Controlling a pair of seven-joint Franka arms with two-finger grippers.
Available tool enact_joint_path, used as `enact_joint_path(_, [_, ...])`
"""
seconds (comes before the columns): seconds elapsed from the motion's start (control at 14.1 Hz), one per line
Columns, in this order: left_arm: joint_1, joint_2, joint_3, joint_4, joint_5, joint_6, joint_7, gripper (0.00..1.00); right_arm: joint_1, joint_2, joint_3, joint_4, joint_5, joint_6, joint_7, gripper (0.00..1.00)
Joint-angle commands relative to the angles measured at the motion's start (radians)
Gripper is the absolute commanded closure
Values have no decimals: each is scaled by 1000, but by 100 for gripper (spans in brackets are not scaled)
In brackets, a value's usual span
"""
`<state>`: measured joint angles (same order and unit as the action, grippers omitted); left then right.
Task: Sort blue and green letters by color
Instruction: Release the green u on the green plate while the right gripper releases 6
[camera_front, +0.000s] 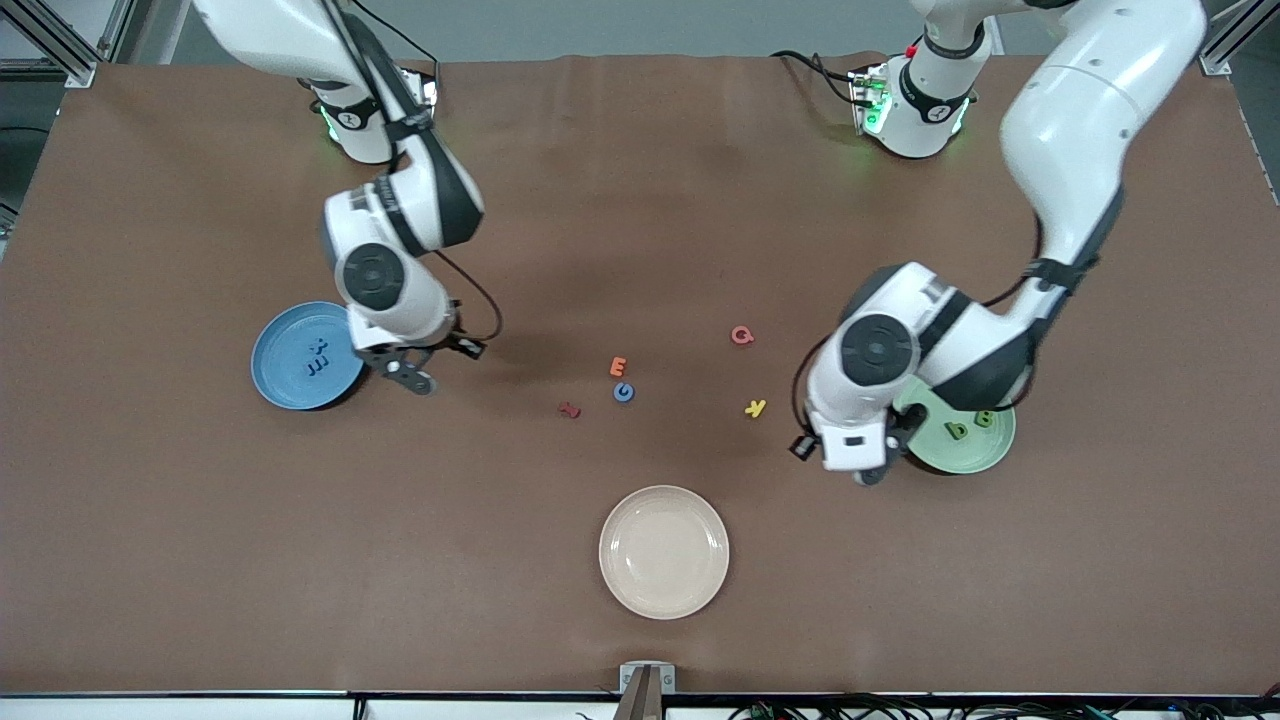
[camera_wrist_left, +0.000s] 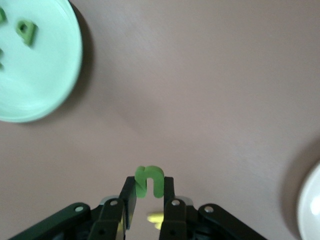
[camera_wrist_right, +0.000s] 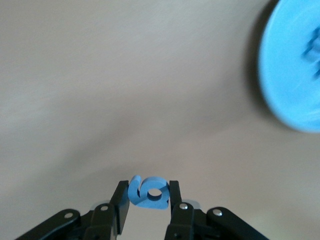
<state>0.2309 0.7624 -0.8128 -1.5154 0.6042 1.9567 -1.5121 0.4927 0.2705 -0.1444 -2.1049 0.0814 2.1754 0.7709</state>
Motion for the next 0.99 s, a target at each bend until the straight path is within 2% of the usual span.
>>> enact_joint_path(0.0, [166, -29, -92, -98, -1, -12, 149, 100, -127, -106, 14, -140, -8, 18, -212, 100])
enact_joint_path(0.28, [298, -43, -97, -178, 8, -12, 364, 100, -249, -143, 14, -222, -23, 59, -390, 100])
enact_joint_path(0.71, [378, -43, -95, -281, 34, -1, 509, 100, -371, -131, 14, -248, -25, 122, -574, 99])
enact_joint_path(0.85, [393, -43, -95, -316, 52, 17, 509, 100, -401, -125, 16, -250, -25, 141, -607, 96])
enact_joint_path(0.92, [410, -43, -95, -333, 52, 19, 509, 99, -408, -123, 16, -250, -25, 142, -608, 87])
